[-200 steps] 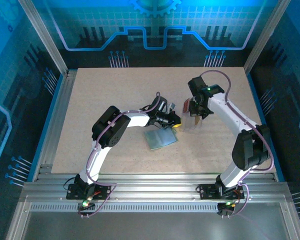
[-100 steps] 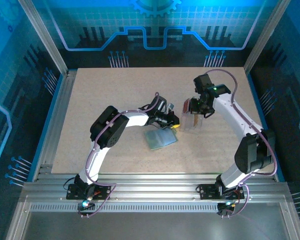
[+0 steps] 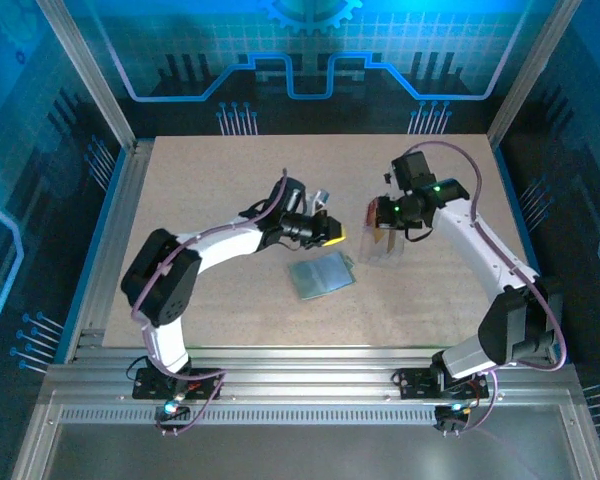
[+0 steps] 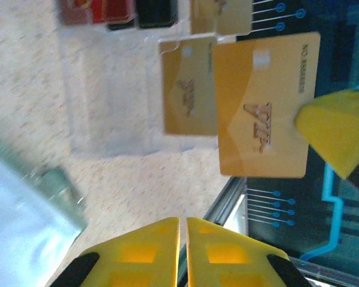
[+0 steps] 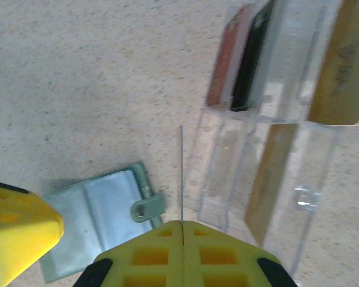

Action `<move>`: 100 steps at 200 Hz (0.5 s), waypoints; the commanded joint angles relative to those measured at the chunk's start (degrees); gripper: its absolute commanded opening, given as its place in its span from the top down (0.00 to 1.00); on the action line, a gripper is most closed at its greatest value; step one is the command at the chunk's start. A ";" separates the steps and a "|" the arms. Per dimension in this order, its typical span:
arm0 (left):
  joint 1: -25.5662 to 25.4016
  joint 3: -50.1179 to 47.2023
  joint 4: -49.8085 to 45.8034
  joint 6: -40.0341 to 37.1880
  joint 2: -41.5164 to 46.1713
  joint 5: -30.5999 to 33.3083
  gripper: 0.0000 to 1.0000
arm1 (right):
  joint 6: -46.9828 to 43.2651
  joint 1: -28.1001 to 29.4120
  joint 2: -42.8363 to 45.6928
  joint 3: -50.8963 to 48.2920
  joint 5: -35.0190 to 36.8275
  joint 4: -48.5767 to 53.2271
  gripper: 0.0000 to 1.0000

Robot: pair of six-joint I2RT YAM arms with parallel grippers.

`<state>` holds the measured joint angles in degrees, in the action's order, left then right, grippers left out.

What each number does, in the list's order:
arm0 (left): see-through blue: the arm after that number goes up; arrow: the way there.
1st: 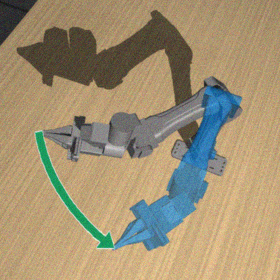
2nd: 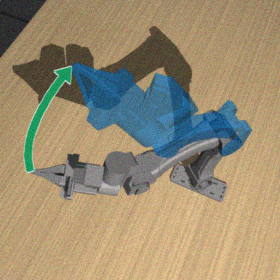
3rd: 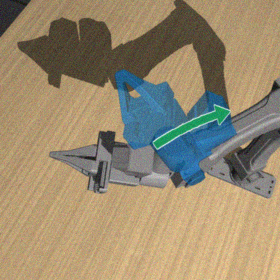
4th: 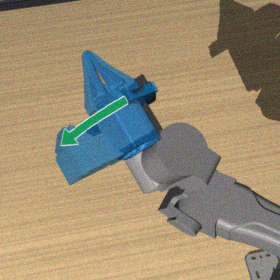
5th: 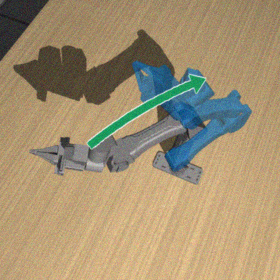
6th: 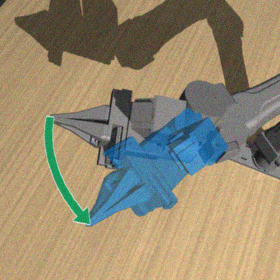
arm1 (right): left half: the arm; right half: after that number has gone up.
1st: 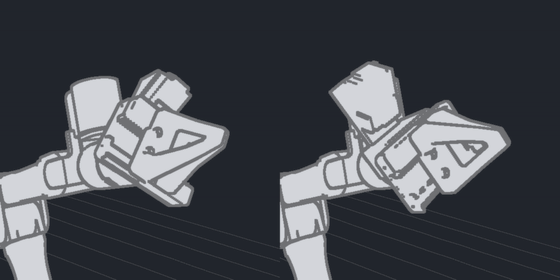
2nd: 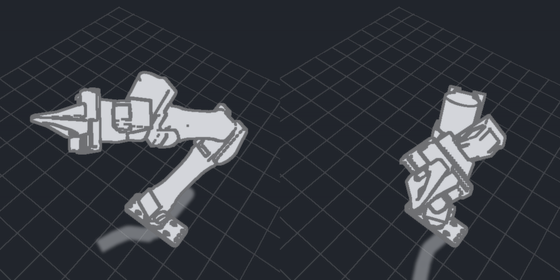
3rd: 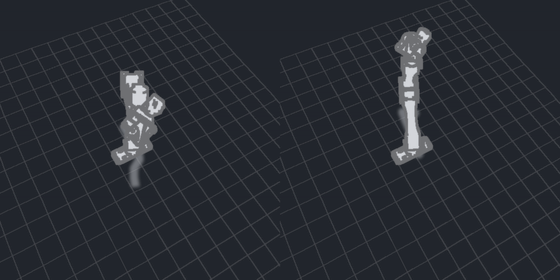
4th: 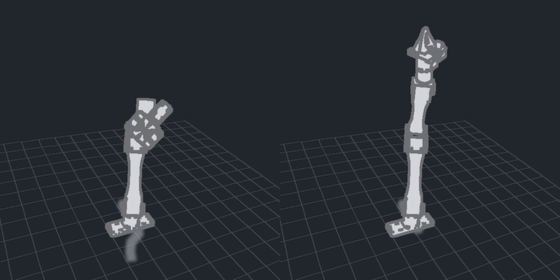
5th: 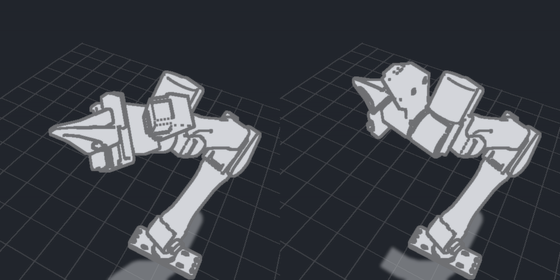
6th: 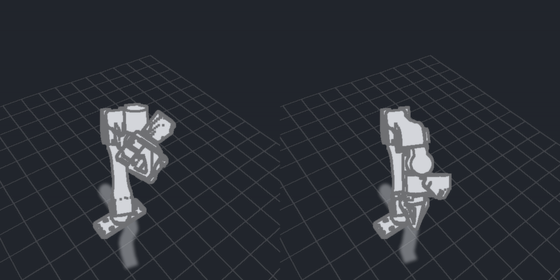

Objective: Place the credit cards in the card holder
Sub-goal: Pick up the credit card from the storage box, then insert the credit card into the card slot.

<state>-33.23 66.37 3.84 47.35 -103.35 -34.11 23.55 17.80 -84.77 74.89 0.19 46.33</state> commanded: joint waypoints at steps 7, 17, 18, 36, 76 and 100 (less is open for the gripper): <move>0.36 -8.85 -8.86 -6.38 5.98 5.54 0.86 | 1.13 4.23 1.70 -5.15 -7.57 -10.64 1.00; 0.51 -10.69 -9.62 -7.19 6.32 6.41 0.85 | 1.60 5.18 1.80 -6.77 -9.32 -13.81 1.00; 0.48 -10.84 -9.63 -7.23 6.27 6.41 0.85 | 1.64 5.29 1.80 -6.99 -9.46 -14.16 1.00; 0.78 -11.96 -9.61 -8.53 4.90 6.75 0.85 | 2.37 7.03 1.68 -10.22 -11.97 -20.38 1.00; 1.76 -10.00 -13.55 -11.32 0.97 8.19 0.86 | 3.96 8.74 -0.27 -16.18 -16.18 -30.52 1.00; 2.10 -11.54 -14.99 -12.44 0.65 9.23 0.86 | 4.96 9.00 -1.47 -19.71 -18.89 -36.00 1.00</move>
<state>-31.68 54.96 -6.96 38.52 -101.71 -27.18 26.65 25.98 -84.55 58.70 -13.72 19.90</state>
